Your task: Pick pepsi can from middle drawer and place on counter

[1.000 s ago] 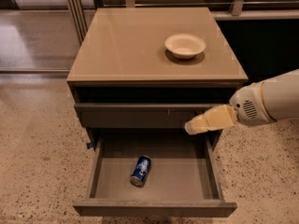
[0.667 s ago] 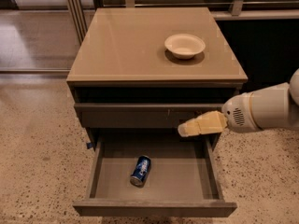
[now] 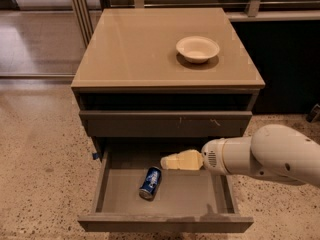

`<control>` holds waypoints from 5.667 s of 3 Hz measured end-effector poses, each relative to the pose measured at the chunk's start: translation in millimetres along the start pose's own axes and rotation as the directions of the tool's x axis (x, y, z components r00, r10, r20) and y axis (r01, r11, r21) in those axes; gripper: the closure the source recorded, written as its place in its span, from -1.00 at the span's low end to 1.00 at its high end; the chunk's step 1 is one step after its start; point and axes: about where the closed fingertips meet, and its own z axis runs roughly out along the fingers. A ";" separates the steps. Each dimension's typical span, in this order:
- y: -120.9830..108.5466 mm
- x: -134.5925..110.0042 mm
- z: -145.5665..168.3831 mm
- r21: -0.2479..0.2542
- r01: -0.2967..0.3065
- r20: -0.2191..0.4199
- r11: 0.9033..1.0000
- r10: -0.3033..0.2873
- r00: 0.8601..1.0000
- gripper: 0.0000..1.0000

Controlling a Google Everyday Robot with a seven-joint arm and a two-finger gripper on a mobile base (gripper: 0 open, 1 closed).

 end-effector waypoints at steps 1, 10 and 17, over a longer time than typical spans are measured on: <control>-11.1 -14.8 0.3 0.048 0.002 0.062 0.999 -0.005 0.998 -1.00; 14.4 42.0 229.2 -0.037 -0.117 0.108 0.992 0.120 0.987 -1.00; -47.5 80.0 322.6 0.074 -0.116 -0.034 0.991 0.118 0.992 -1.00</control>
Offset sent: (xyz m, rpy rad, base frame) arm 0.0162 -0.0066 0.0037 -0.0113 -0.0556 -0.0514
